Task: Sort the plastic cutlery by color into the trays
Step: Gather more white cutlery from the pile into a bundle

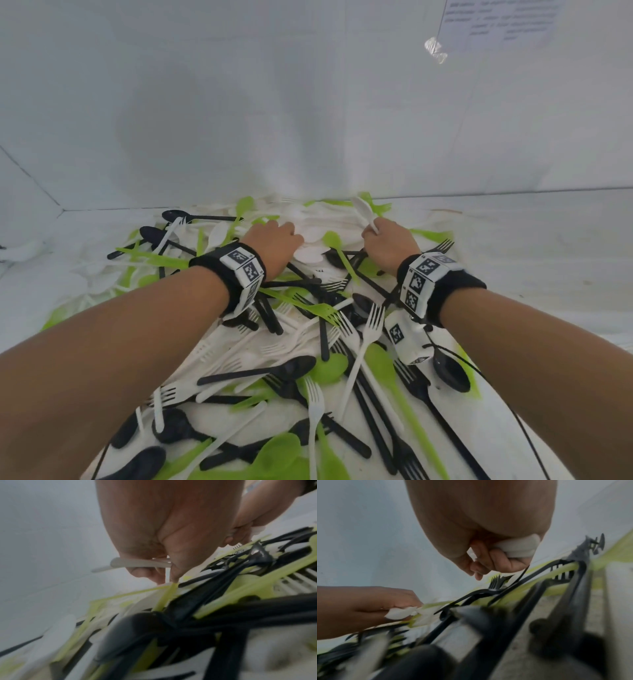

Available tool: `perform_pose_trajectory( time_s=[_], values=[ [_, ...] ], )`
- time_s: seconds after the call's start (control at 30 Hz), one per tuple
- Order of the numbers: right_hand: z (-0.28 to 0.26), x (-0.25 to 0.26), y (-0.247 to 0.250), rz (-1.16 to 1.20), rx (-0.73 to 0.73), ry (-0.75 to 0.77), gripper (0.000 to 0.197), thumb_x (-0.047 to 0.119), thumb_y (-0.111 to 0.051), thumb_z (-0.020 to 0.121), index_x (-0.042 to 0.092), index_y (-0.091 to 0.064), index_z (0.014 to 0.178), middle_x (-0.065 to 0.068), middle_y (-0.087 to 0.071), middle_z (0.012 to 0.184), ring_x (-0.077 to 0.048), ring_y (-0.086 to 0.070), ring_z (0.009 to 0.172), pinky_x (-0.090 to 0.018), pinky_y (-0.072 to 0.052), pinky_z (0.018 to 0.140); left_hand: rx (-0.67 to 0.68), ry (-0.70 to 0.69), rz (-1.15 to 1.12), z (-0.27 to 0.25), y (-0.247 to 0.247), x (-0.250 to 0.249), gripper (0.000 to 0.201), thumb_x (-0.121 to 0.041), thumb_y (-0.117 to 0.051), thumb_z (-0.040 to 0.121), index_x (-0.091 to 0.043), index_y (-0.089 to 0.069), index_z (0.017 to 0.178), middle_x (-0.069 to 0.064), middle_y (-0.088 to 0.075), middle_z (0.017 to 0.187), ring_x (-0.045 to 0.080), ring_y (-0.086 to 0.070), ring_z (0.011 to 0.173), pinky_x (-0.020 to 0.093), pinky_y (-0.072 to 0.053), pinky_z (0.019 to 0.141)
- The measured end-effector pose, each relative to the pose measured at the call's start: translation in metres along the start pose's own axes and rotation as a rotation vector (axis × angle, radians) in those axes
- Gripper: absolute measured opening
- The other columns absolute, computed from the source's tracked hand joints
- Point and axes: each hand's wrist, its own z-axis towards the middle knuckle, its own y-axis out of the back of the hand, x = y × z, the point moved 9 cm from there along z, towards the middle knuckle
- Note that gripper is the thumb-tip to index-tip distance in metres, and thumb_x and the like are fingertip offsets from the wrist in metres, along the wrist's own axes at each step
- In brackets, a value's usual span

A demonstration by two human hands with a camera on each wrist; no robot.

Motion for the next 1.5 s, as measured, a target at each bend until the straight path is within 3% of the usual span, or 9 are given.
perform_pose_trajectory(
  time_s=[0.13, 0.43, 0.53, 0.77, 0.93, 1.1, 1.27, 1.4, 1.5],
  values=[
    [0.015, -0.002, 0.008, -0.062, -0.005, 0.024, 0.022, 0.029, -0.043, 0.101, 0.013, -0.059, 0.098, -0.007, -0.065, 0.099, -0.027, -0.061, 0.087, -0.036, -0.050, 0.076, -0.016, -0.057, -0.097, 0.000, -0.004, 0.004, 0.058, 0.002, -0.055, 0.086, -0.020, -0.044, 0.139, 0.009, -0.048, 0.123, 0.026, -0.051, 0.099, 0.040, -0.051, 0.079],
    [0.023, 0.051, -0.033, -0.264, 0.195, 0.229, 0.026, 0.029, -0.051, 0.099, 0.020, -0.061, 0.122, -0.005, -0.065, 0.118, -0.024, -0.061, 0.096, -0.033, -0.050, 0.085, 0.067, 0.042, -0.342, -0.017, -0.012, 0.019, 0.032, -0.025, -0.052, 0.098, -0.018, -0.054, 0.129, 0.009, -0.050, 0.121, 0.028, -0.053, 0.105, 0.041, -0.048, 0.088],
    [0.021, 0.054, -0.045, -0.324, 0.209, 0.248, 0.030, 0.032, -0.051, 0.099, 0.017, -0.059, 0.124, -0.008, -0.064, 0.125, -0.028, -0.060, 0.110, -0.034, -0.048, 0.089, 0.059, 0.068, -0.353, -0.022, -0.010, 0.018, 0.031, -0.024, -0.052, 0.097, -0.013, -0.054, 0.125, 0.010, -0.050, 0.118, 0.024, -0.048, 0.095, 0.037, -0.043, 0.080],
    [0.024, 0.036, -0.013, -0.215, 0.080, 0.165, 0.030, 0.036, -0.049, 0.099, 0.018, -0.056, 0.123, -0.006, -0.065, 0.119, -0.028, -0.061, 0.101, -0.034, -0.045, 0.083, -0.056, 0.152, -0.648, -0.030, 0.007, 0.016, 0.019, -0.025, -0.052, 0.099, -0.021, -0.037, 0.111, 0.001, -0.055, 0.082, 0.020, -0.052, 0.067, 0.033, -0.037, 0.056],
    [0.024, 0.018, -0.003, -0.154, 0.090, 0.111, 0.025, 0.035, -0.052, 0.099, 0.019, -0.058, 0.117, -0.002, -0.060, 0.109, -0.023, -0.058, 0.090, -0.033, -0.047, 0.078, -0.057, 0.211, -0.876, -0.029, 0.017, 0.009, 0.058, -0.053, -0.056, 0.097, -0.021, -0.031, 0.137, 0.000, -0.060, 0.108, 0.021, -0.063, 0.093, 0.038, -0.050, 0.084],
    [0.021, 0.022, -0.004, -0.089, 0.092, 0.098, 0.021, 0.034, -0.053, 0.097, 0.020, -0.060, 0.112, 0.000, -0.061, 0.099, -0.023, -0.057, 0.091, -0.033, -0.042, 0.080, -0.146, 0.332, -1.246, -0.030, 0.020, 0.026, 0.027, -0.031, -0.050, 0.102, -0.015, -0.040, 0.121, 0.003, -0.053, 0.100, 0.016, -0.051, 0.082, 0.033, -0.038, 0.068],
    [0.016, 0.056, -0.022, -0.112, 0.129, 0.184, 0.025, 0.031, -0.052, 0.097, 0.010, -0.066, 0.099, -0.005, -0.067, 0.093, -0.025, -0.063, 0.086, -0.035, -0.051, 0.076, -0.165, 0.400, -1.199, -0.046, -0.001, 0.057, 0.018, -0.028, -0.045, 0.107, -0.012, -0.052, 0.101, 0.005, -0.055, 0.091, 0.018, -0.050, 0.079, 0.030, -0.036, 0.063],
    [0.000, 0.086, -0.058, -0.220, 0.273, 0.303, 0.023, 0.032, -0.059, 0.094, 0.014, -0.072, 0.099, -0.003, -0.069, 0.101, -0.023, -0.063, 0.095, -0.034, -0.051, 0.082, -0.235, 0.399, -1.142, -0.071, -0.010, 0.074, 0.025, -0.030, -0.048, 0.106, -0.007, -0.055, 0.103, 0.003, -0.065, 0.081, 0.005, -0.055, 0.062, 0.027, -0.039, 0.061],
    [-0.015, 0.097, -0.085, -0.331, 0.409, 0.363, 0.017, 0.031, -0.069, 0.090, 0.019, -0.076, 0.099, 0.000, -0.071, 0.099, -0.020, -0.065, 0.093, -0.030, -0.049, 0.079, -0.290, 0.393, -1.075, -0.091, -0.013, 0.085, 0.039, -0.046, -0.049, 0.103, -0.008, -0.058, 0.109, 0.013, -0.066, 0.085, 0.021, -0.061, 0.071, 0.038, -0.049, 0.072]
  ],
)
